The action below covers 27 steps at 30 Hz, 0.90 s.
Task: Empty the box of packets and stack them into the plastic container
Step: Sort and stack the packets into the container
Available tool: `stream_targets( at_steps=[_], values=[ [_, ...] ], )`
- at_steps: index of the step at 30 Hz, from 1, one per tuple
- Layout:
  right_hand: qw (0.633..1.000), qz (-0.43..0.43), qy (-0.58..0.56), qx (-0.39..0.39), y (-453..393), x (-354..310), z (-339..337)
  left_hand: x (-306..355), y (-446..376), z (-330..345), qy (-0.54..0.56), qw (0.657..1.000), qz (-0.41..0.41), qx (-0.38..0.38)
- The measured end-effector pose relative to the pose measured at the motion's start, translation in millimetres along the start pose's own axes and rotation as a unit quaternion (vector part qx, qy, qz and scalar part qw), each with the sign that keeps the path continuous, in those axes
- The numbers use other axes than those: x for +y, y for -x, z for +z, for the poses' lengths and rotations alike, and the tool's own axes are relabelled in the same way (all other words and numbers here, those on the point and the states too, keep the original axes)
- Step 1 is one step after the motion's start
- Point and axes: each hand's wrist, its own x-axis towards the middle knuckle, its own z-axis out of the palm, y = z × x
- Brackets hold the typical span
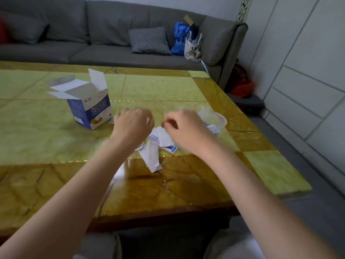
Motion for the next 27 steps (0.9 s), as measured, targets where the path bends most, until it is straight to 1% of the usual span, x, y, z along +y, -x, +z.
stream_targets(
  at_steps=[1,3,4,5,7,8,9,11,13,17,20,22,24,27],
  values=[
    [0.998,-0.002,0.008,-0.058,4,-7,14,-12,3,2,-0.022,0.998,-0.038,-0.041],
    [0.987,0.008,0.025,-0.161,12,-13,39,-33,9,10,-0.068,0.982,-0.113,-0.139],
    [0.982,0.011,0.031,-0.188,14,-15,50,-43,12,16,-0.096,0.972,-0.133,-0.171],
    [0.979,0.011,0.040,-0.198,16,-14,58,-47,14,22,-0.121,0.966,-0.130,-0.186],
    [0.976,-0.008,0.093,-0.195,16,-15,70,-53,18,26,-0.118,0.973,-0.099,-0.174],
    [0.975,-0.016,0.121,-0.188,15,-15,74,-53,19,26,-0.082,0.979,-0.084,-0.166],
    [0.974,-0.018,0.138,-0.180,12,-15,77,-52,20,23,-0.023,0.983,-0.076,-0.164],
    [0.976,-0.009,0.135,-0.170,7,-13,83,-49,24,15,0.100,0.978,-0.070,-0.170],
    [0.982,-0.010,0.118,-0.149,3,-11,87,-50,29,10,0.179,0.966,-0.074,-0.170],
    [0.994,-0.007,0.051,-0.094,-4,-12,91,-60,31,8,0.239,0.950,-0.104,-0.170],
    [0.995,-0.024,0.031,-0.091,-7,-12,90,-67,31,4,0.299,0.934,-0.125,-0.149],
    [0.994,-0.034,0.026,-0.099,-9,-10,89,-73,31,2,0.315,0.929,-0.134,-0.138],
    [0.995,-0.010,-0.034,-0.090,-9,-10,85,-78,31,1,0.324,0.927,-0.142,-0.127],
    [0.987,0.054,-0.147,-0.042,-12,-14,78,-81,33,-2,0.336,0.927,-0.138,-0.097]
  ],
)
